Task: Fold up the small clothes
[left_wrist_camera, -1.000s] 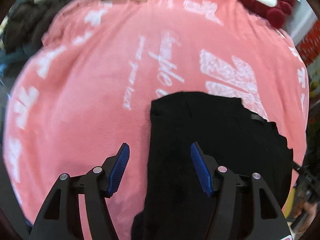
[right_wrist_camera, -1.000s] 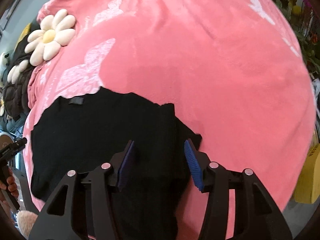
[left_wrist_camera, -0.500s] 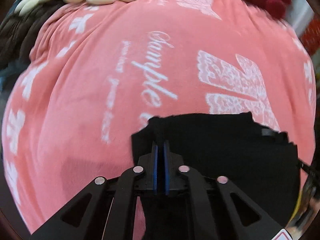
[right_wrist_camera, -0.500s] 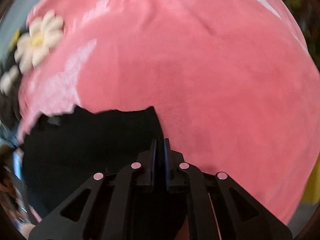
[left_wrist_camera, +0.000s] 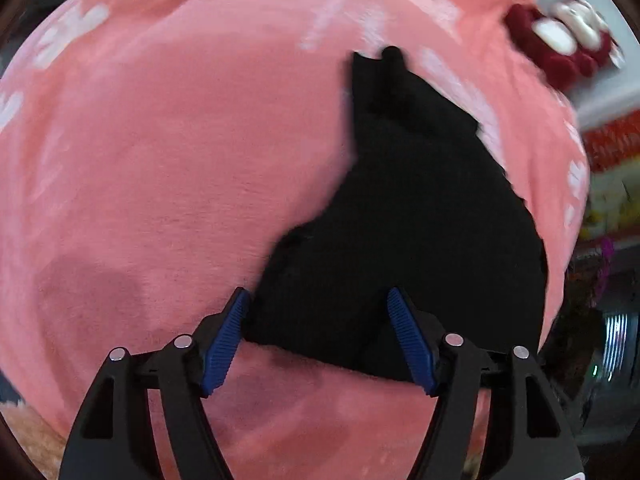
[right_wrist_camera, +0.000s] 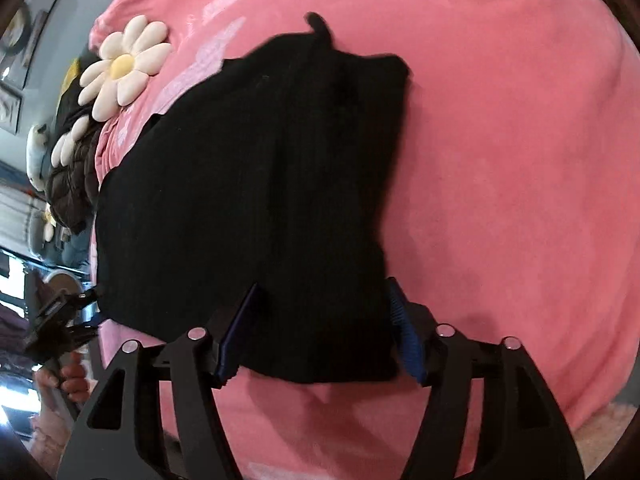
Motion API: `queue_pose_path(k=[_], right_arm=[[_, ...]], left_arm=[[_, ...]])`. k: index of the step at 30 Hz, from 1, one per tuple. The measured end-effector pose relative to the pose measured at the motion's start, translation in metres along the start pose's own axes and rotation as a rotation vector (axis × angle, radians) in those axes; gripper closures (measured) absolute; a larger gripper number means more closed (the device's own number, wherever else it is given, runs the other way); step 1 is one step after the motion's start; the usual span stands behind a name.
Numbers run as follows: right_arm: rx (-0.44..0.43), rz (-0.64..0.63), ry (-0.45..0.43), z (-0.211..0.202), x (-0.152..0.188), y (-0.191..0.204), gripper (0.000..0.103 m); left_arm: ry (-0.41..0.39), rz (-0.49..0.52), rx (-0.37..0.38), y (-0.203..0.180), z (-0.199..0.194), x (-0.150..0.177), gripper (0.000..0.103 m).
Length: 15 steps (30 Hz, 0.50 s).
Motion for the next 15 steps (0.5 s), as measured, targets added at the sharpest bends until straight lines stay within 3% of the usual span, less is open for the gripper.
queue_pose_path(k=[1,2,3,5,8,12,15], right_arm=[[-0.031,0.013,0.017,0.002,-0.008,0.005,0.093],[-0.037,-0.001,0.013,-0.005,-0.022,0.015,0.094],[-0.019,-0.063,0.005,-0.016,-0.035,0.028,0.094],[0.007,-0.166,-0.004,-0.043,-0.052,0.052,0.094],[0.042,-0.246,0.049,-0.058,-0.049,0.059,0.094],[0.2,-0.177,0.22,-0.007,-0.01,-0.008,0.091],[0.152,-0.077,0.098,-0.027,-0.016,-0.016,0.083]], left_arm=[[0.02,0.011,0.002,-0.004,0.001,0.0,0.067],[0.057,0.018,0.019,-0.009,0.002,0.001,0.094],[0.094,0.004,0.049,-0.013,-0.003,-0.001,0.094],[0.075,0.022,0.053,-0.019,-0.026,-0.001,0.094],[0.054,0.066,0.044,-0.02,-0.057,0.007,0.093],[0.112,0.117,-0.102,-0.014,-0.015,0.036,0.091],[0.12,0.103,-0.155,-0.012,-0.003,0.043,0.084]])
Point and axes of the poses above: each gripper's, at about its wrist camera, not at the fingertips, and z roughly the way its jaws point, y to its left, x to its underside, the point moved 7 cm from there along z, roughly the way its jaws point, and after that the axes turned 12 degrees about -x, right-handed, at the moved point
